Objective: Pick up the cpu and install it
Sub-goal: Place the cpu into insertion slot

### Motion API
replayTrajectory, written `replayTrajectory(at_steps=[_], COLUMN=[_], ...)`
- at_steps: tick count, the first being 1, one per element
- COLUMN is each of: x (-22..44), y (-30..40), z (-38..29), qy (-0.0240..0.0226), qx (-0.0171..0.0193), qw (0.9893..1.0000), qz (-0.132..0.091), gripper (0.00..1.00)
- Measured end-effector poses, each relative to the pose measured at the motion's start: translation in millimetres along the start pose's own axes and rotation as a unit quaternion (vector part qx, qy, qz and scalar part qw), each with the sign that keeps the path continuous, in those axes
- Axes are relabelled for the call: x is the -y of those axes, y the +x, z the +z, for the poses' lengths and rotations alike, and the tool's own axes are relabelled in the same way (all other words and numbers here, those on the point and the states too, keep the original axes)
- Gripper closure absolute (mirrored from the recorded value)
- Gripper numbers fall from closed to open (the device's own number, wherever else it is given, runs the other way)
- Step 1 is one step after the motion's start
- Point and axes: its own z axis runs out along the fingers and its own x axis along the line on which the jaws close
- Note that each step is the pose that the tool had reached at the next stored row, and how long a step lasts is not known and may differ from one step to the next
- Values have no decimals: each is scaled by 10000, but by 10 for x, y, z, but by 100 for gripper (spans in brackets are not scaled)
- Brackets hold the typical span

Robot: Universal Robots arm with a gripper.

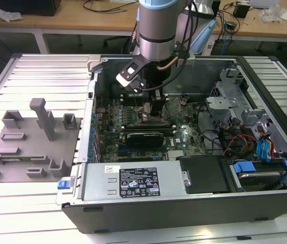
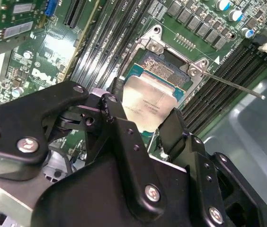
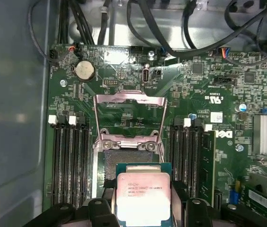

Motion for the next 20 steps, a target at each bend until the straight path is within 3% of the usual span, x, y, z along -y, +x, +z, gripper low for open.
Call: replayTrajectory(at_steps=[6,20], x=[21,35], y=[35,94], z=[115,264], qy=[0,1], qx=[-3,-3], qw=[10000,10000], qz=[5,14], gripper=[45,45])
